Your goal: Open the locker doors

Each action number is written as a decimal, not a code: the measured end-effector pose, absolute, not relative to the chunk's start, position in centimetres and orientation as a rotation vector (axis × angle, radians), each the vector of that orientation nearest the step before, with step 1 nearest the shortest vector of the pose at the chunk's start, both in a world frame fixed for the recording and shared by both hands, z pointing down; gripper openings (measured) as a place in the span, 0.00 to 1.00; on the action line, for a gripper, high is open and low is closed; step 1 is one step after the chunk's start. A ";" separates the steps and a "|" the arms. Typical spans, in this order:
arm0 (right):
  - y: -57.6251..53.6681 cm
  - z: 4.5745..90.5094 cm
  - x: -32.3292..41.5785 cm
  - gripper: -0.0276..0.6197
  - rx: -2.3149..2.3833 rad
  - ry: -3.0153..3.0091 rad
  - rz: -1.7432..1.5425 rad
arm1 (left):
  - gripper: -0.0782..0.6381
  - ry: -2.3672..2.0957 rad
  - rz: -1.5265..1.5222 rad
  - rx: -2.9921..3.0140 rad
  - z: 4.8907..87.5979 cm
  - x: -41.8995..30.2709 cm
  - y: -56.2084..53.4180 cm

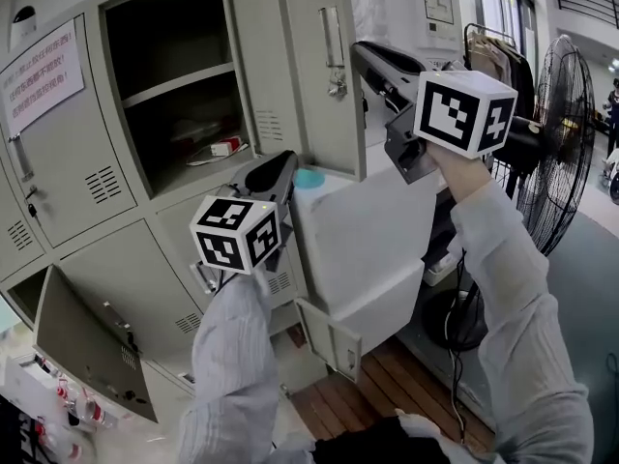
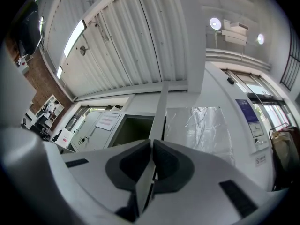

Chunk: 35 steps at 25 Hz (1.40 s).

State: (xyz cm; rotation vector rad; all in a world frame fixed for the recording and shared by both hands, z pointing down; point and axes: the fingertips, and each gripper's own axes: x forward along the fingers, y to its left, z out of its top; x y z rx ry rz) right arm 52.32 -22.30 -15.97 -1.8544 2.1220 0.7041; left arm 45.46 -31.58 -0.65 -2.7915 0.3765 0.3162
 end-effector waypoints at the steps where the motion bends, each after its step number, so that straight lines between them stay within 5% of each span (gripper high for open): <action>1: -22.4 -15.9 52.7 0.06 -1.885 2.107 0.707 | 0.12 0.370 0.316 -2.795 -0.5 45.6 -31.6; 26: -22.1 -14.3 53.9 0.05 -2.139 1.914 0.751 | 0.12 0.375 0.254 -2.855 3.2 41.0 -32.0; 35: -18.1 -11.6 45.2 0.04 -1.981 1.970 0.859 | 0.12 0.481 0.237 -2.900 6.2 32.6 -32.8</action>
